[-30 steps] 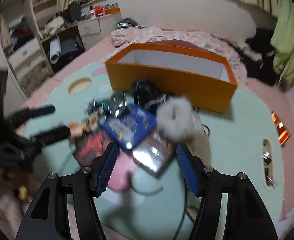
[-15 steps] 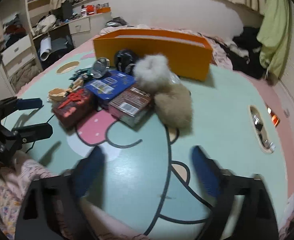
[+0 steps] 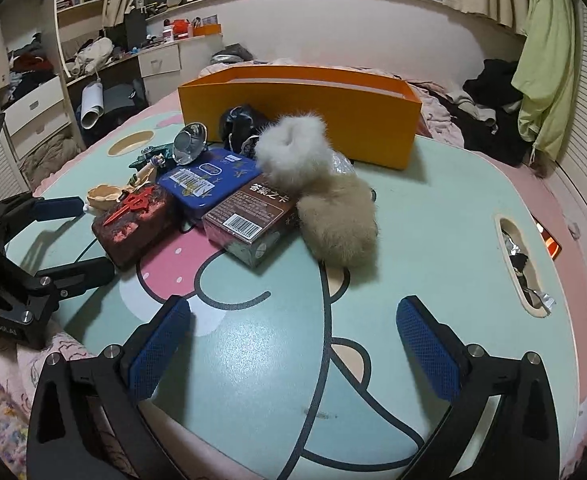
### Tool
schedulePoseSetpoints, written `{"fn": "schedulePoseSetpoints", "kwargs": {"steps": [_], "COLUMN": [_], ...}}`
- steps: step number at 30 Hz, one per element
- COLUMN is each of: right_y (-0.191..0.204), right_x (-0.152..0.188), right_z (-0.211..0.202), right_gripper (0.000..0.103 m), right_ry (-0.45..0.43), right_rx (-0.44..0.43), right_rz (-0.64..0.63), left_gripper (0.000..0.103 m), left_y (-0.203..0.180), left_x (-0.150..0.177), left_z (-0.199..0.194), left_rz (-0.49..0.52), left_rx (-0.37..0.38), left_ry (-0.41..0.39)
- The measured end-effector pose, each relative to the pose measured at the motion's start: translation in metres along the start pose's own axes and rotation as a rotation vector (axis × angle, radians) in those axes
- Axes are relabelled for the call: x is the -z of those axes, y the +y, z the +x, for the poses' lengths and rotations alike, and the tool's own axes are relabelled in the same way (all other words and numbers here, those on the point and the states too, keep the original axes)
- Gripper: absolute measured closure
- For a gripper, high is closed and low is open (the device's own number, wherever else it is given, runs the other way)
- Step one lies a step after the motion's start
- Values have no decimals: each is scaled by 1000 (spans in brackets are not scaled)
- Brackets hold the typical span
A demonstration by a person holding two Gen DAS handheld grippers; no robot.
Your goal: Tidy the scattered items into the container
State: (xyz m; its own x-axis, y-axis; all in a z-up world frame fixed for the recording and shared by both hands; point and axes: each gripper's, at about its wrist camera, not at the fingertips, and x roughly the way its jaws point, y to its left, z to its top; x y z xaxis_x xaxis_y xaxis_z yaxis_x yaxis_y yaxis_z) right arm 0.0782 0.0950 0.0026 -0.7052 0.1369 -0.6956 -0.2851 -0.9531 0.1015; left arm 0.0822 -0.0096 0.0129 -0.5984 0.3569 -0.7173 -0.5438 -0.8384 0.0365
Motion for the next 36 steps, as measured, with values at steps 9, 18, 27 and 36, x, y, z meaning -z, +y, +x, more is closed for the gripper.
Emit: {"fn": "schedulePoseSetpoints", "kwargs": {"steps": [9,18,27,36], "right_y": [-1,-1,-1,-1], "right_x": [0,0,0,1], "right_z": [1,0,0,0], "right_gripper": [0,0,0,0], "right_ry": [-3,-3,-3,-3], "right_rx": [-3,-2,-1,1], "right_rz": [-1,0,0,1], "left_gripper": [0,0,0,0], "left_y": [0,-1,-1,-1], "left_x": [1,2,2,2], "left_z": [0,1,0,1], "left_rz": [6,12,15,15], "left_rx": [3,5,7,8], "left_ry": [-4,-7,-7,-7]}}
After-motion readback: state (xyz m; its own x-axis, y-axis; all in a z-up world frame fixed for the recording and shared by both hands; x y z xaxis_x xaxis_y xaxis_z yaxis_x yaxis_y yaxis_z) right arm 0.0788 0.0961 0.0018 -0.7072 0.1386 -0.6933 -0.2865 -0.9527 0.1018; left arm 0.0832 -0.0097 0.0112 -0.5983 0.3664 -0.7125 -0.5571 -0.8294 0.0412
